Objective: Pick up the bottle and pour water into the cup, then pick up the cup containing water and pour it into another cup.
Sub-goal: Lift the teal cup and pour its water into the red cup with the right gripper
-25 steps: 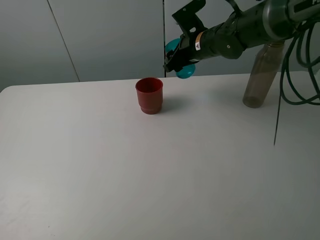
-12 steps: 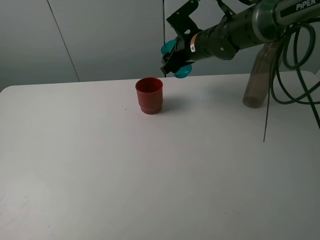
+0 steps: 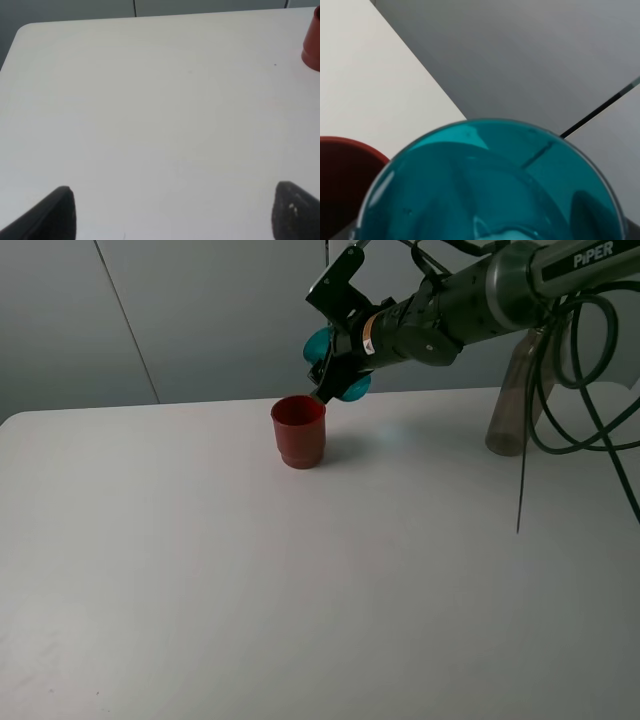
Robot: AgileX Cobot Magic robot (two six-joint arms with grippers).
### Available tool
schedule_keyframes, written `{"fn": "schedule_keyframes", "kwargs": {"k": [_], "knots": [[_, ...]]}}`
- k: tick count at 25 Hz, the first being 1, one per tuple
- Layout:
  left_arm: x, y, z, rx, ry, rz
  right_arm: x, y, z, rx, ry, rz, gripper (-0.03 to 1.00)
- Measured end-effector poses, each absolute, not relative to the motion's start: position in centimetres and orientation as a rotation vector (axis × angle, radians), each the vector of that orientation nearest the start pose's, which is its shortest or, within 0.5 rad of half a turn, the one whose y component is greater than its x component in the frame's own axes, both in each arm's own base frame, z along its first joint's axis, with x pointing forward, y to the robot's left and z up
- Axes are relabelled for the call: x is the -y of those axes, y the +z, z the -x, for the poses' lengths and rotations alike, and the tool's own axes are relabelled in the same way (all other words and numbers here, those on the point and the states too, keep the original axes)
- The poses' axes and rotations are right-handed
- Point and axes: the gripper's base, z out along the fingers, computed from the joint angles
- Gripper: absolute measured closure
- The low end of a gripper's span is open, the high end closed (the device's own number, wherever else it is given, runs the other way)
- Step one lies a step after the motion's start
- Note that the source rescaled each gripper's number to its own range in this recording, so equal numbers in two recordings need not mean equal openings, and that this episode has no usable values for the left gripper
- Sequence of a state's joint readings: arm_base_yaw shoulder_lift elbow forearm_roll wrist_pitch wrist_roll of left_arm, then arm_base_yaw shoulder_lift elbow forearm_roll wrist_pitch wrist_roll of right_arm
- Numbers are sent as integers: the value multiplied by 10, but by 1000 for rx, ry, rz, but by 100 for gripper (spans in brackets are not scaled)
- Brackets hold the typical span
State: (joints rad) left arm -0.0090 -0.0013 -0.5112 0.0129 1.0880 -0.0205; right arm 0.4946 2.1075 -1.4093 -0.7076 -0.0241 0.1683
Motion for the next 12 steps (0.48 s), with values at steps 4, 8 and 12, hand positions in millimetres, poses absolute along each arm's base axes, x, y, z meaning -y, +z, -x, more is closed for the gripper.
{"fn": "schedule_keyframes", "kwargs": {"k": [4,8,12], "knots": [[-1,278,8,-2059,-3,13,-227,169,-412,-1854,-35,1125,85],[-1,278,8,-2059,-3,13,-226,171,-414,-1842,-66,1152,85],[-1,278,8,-2059,-3,13,-227,170,-413,-1817,-100,1203,85]]}}
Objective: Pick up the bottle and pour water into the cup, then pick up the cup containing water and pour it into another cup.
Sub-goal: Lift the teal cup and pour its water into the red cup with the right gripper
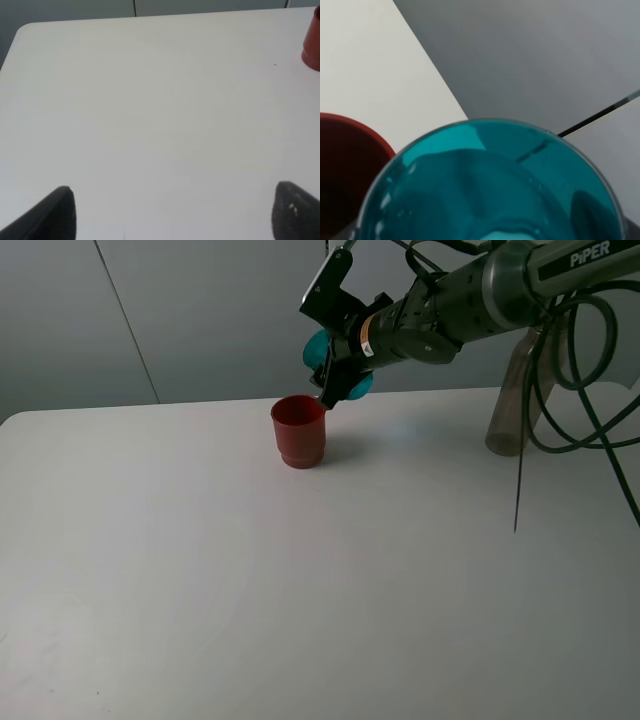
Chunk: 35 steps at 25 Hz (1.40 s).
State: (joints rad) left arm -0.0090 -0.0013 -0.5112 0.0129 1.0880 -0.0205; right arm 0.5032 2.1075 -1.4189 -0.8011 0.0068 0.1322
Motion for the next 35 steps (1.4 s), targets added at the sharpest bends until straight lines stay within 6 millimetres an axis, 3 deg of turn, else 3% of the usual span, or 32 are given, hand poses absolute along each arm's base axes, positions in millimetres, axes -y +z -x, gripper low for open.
{"fn": "schedule_keyframes", "kwargs": {"k": [35], "knots": [[-1,278,8,-2059,-4,15,-229,170,-417,-1730,-370,1467,85]]}}
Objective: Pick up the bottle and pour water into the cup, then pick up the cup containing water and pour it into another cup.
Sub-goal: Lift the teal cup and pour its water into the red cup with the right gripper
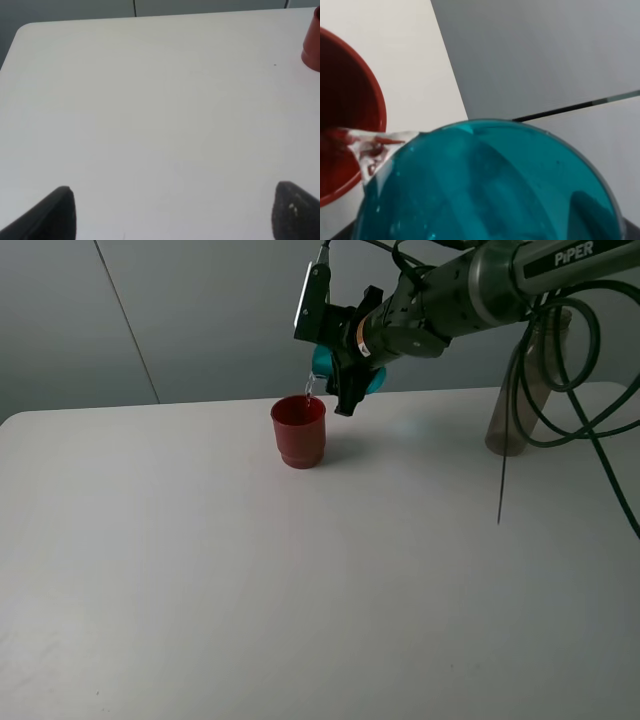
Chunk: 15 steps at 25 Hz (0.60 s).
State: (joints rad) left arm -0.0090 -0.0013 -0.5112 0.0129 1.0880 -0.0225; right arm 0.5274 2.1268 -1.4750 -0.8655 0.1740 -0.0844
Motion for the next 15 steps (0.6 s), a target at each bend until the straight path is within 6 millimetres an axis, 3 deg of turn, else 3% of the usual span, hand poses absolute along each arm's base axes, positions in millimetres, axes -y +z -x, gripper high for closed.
{"fn": "schedule_keyframes", "kwargs": {"k": [15], "knots": [[-1,278,8,-2059,-4,15,-238,174,-415,-1619,-454,1582,85]]}}
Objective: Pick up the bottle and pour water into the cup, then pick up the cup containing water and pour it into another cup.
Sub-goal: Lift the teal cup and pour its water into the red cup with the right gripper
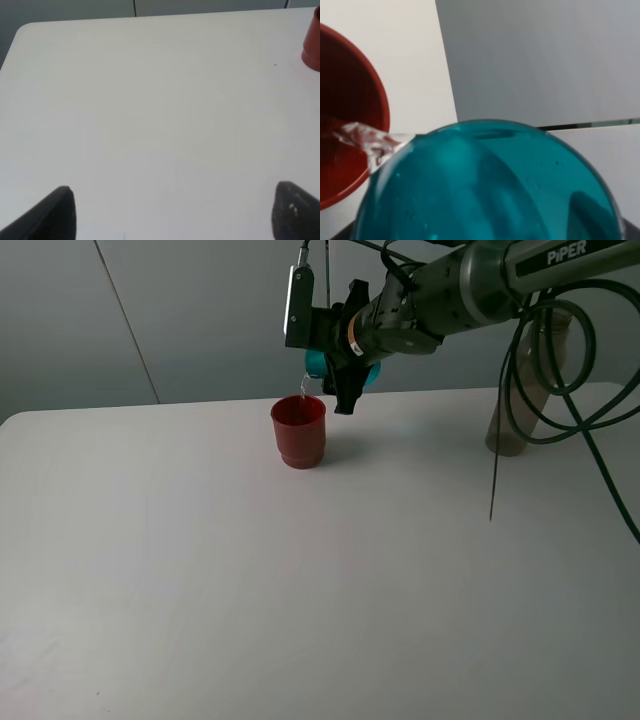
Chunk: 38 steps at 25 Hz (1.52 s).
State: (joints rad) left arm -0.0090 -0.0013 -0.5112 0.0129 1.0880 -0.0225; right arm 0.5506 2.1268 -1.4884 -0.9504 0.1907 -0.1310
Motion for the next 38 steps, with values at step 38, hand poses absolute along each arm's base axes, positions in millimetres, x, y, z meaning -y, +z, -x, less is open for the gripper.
{"fn": "schedule_keyframes", "kwargs": {"k": [38], "knots": [[-1,278,8,-2059,-4,15,-241,180,-417,-1278,-694,1844,85]]}}
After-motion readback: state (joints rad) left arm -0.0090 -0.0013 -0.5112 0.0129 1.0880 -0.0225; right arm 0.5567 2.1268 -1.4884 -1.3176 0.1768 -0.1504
